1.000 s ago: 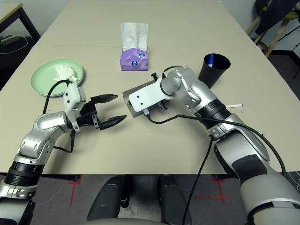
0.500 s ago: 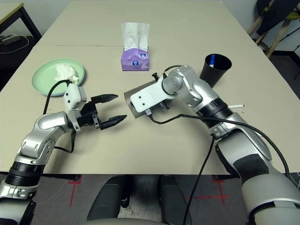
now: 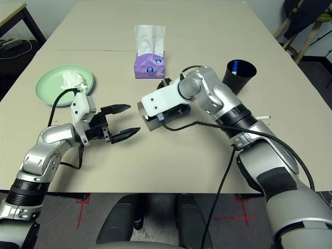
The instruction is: Organize and tidy the items on the table.
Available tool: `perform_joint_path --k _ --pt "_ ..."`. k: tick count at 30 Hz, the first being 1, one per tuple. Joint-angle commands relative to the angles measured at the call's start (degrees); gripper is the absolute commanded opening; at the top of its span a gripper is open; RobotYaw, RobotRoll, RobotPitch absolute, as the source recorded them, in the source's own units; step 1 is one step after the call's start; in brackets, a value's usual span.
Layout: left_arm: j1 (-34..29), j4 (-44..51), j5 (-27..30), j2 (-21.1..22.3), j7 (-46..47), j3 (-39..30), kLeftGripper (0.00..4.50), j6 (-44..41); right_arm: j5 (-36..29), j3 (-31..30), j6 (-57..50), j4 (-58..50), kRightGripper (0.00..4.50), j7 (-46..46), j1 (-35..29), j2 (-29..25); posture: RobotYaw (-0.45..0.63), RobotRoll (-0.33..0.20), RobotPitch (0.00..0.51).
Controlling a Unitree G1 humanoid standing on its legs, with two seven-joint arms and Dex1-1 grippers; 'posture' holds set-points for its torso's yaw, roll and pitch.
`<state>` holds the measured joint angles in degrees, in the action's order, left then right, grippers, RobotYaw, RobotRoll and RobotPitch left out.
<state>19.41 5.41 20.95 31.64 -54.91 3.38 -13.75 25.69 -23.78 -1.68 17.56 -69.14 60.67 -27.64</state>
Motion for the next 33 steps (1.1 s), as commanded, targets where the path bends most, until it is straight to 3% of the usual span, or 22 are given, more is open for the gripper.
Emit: perform_joint_path --k 1,3,8,10,16,21,28,33 --pt "0.22 -2.20 -0.43 -0.10 -0.07 -0.34 4.50 0.52 -10.17 7.61 -8.75 -7.52 4.46 -2.52 -4.38 -1.16 0.07 0.000 0.111" --pt "0.48 -3.17 -0.46 -0.17 -0.20 -0.53 4.50 1.04 -16.41 11.79 -10.22 -11.12 4.46 -2.01 -8.95 -0.91 0.06 0.000 0.111" --pt "1.86 -7.48 0.38 -1.35 -0.63 -2.19 4.50 4.13 -31.63 24.36 -28.84 -21.59 4.46 6.39 -22.32 5.88 0.03 0.000 0.110" --pt "2.48 -9.29 0.86 -1.46 -2.00 -2.62 4.50 5.16 -34.93 27.83 -28.65 -23.35 4.46 10.71 -26.18 8.60 0.00 0.000 0.111" --pt "4.29 -14.91 -1.38 -1.72 -5.05 -2.13 4.50 11.50 -37.56 31.62 -17.30 -22.71 4.46 19.20 -36.56 11.01 -0.02 0.000 0.117" --pt "4.55 -16.18 -1.39 -2.07 -5.33 -2.34 4.50 12.63 -39.42 32.61 -10.09 -19.89 4.46 21.16 -40.52 10.07 0.00 0.000 0.126" --pt "2.89 -14.94 -1.23 -2.29 -3.57 -3.19 4.50 12.33 -39.97 32.08 4.47 -8.09 4.46 14.15 -42.98 3.09 0.03 0.000 0.136" --pt "2.39 -14.65 -0.95 -2.34 -2.65 -3.66 4.50 12.17 -41.29 31.47 7.29 -3.40 4.46 11.84 -42.61 0.76 0.04 0.000 0.137"
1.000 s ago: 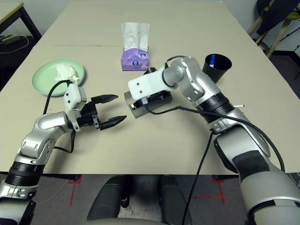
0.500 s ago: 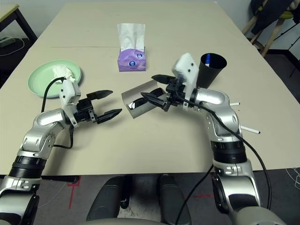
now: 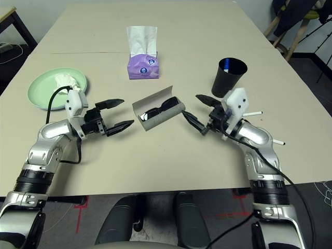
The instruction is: Organize and tidy the items on the table.
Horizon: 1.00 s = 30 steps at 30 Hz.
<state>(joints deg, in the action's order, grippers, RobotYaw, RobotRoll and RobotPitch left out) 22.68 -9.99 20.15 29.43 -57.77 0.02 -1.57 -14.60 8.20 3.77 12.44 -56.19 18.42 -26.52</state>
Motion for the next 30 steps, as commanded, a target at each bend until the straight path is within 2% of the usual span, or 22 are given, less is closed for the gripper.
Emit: perform_joint_path --k 1,7,14,22,23,24,30 --pt "-0.90 0.77 -0.14 -0.12 0.25 -0.29 4.50 -0.01 -1.10 -0.59 2.15 2.02 4.46 -1.18 -0.27 -0.45 0.04 0.000 0.137" --pt "0.21 -3.87 -0.65 -1.13 2.19 -1.44 4.50 1.79 -2.41 0.10 4.92 7.33 4.46 -5.26 -0.75 -4.00 0.06 0.000 0.148" --pt "2.70 -7.41 -0.93 -2.08 1.24 -1.14 4.50 3.31 -8.15 0.19 -3.14 -1.29 4.46 -3.38 -2.33 -3.52 0.05 0.000 0.145" --pt "5.21 -10.42 -0.95 -2.75 0.22 -0.87 4.50 3.89 -9.94 -0.16 -6.29 -7.60 4.46 -1.62 -4.18 -3.56 0.03 0.000 0.138" --pt "5.48 -11.10 -1.14 -2.57 -0.31 -0.76 4.12 4.25 -10.00 -0.23 -6.55 -7.98 4.50 -1.41 -4.06 -3.53 0.03 0.000 0.138" --pt "5.66 -11.57 -1.32 -2.46 -0.67 -0.66 3.95 4.53 -10.06 -0.26 -6.74 -8.19 4.50 -1.31 -3.98 -3.55 0.03 0.000 0.137" --pt "6.78 -17.23 -2.57 -0.81 -3.99 -0.96 1.60 7.04 -10.17 -0.37 -7.34 -9.37 4.50 -0.91 -3.45 -3.71 0.02 0.000 0.135"
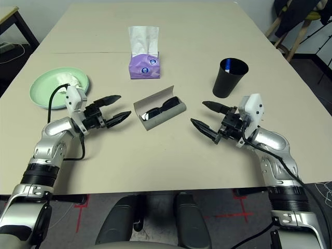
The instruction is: Organize and tidy the items on the table.
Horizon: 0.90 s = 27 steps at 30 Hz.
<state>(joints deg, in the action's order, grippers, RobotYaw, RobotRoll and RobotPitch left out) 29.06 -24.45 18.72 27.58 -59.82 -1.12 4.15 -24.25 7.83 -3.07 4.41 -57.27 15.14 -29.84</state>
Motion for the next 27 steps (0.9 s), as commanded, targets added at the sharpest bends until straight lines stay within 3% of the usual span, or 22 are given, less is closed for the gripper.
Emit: perform_joint_path --k 1,4,19,27 --pt "0.57 -3.44 -1.20 1.13 -2.21 0.05 1.23 1.59 -0.54 0.03 -0.47 -1.29 4.50 0.11 -0.16 -0.47 0.02 0.000 0.136" --pt "1.29 -5.68 -2.17 1.18 -2.09 -0.10 0.04 3.28 -0.61 0.10 -0.54 -1.41 4.50 0.03 -0.27 -0.69 0.02 0.000 0.135" --pt "13.06 -23.12 -8.26 -2.80 1.47 1.06 0.04 7.55 -0.50 -0.36 -0.44 -2.05 4.50 -0.07 -1.08 -0.92 0.00 0.000 0.134" --pt "13.41 -19.19 -8.50 -6.13 0.90 2.76 0.04 3.71 -0.11 -0.31 -0.37 -2.30 4.50 0.40 -1.73 -1.18 -0.01 0.000 0.135"
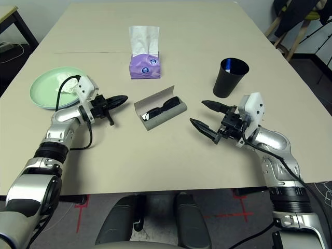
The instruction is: Organize and tidy the items on the table.
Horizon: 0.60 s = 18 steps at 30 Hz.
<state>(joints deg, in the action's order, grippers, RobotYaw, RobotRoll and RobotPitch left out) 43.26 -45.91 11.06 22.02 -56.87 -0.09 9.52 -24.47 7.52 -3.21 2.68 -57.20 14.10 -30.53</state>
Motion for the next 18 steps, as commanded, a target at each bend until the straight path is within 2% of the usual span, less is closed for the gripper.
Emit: perform_joint_path --k 1,10,18 --pt "-1.75 3.89 -0.60 -0.68 -3.85 2.67 0.04 -2.43 0.19 -0.04 -0.20 -0.44 4.50 0.38 -0.55 -0.50 -0.01 0.000 0.134" --pt "-9.00 18.45 2.90 -0.94 -9.90 5.20 0.04 -12.82 0.35 -0.29 0.09 0.26 4.50 0.53 0.14 -0.37 0.00 0.000 0.130" --pt "-11.70 21.88 -0.36 1.95 -10.51 9.08 0.04 -15.72 0.44 -0.43 0.37 0.51 4.50 0.59 0.92 -0.09 0.00 0.000 0.128"
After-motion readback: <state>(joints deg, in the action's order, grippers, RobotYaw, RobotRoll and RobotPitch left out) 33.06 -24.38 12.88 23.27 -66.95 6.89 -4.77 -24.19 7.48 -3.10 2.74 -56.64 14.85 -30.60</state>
